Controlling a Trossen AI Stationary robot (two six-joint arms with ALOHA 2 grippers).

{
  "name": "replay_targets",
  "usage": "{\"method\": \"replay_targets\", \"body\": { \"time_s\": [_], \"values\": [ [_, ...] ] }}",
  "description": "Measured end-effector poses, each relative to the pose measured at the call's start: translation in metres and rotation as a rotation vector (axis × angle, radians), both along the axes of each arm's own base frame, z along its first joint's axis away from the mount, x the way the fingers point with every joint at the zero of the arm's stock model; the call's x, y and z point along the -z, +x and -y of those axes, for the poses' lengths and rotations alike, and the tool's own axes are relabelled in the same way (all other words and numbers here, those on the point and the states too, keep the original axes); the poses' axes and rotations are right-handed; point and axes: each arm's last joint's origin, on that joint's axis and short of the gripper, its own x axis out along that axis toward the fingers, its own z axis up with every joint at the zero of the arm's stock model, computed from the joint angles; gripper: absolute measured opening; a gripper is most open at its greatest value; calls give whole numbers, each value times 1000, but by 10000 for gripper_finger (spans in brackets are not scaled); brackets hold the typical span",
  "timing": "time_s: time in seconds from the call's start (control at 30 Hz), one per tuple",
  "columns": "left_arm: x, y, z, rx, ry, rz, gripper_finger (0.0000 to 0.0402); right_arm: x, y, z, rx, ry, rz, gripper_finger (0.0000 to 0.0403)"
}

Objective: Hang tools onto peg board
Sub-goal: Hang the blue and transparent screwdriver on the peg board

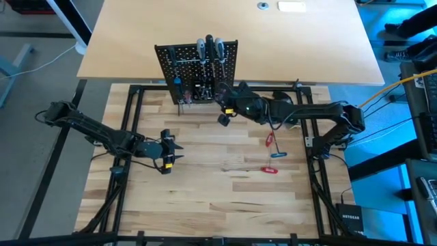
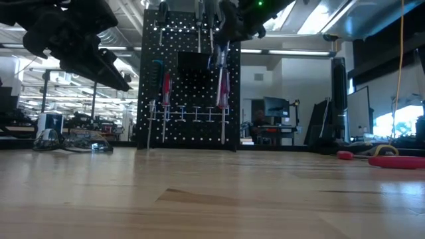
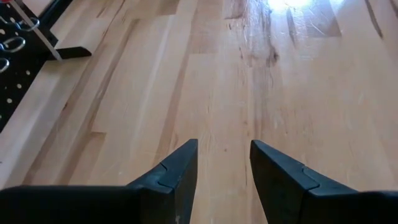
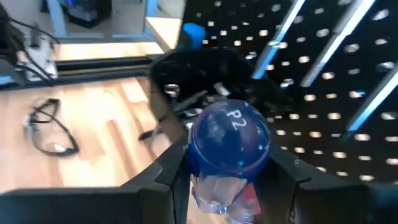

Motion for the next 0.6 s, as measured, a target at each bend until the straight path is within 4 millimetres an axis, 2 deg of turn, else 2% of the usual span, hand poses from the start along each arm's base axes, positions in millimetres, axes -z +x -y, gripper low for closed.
{"method": "replay_targets", "body": {
  "time_s": [0.13, 0.27, 0.4, 0.6],
  "values": [
    [3, -1, 0, -2, -2, -7, 136, 22, 0, -5, -38, 9, 67, 136],
    [4, -2, -1, -14, -17, -8, 136, 47, -5, -5, -1, -8, 35, 136],
    [4, -2, -1, -10, -13, -7, 136, 44, -5, -2, 4, -33, 41, 136],
    [3, -1, 0, -10, -15, 2, 136, 20, 0, -2, -8, -59, 99, 136]
  ]
}}
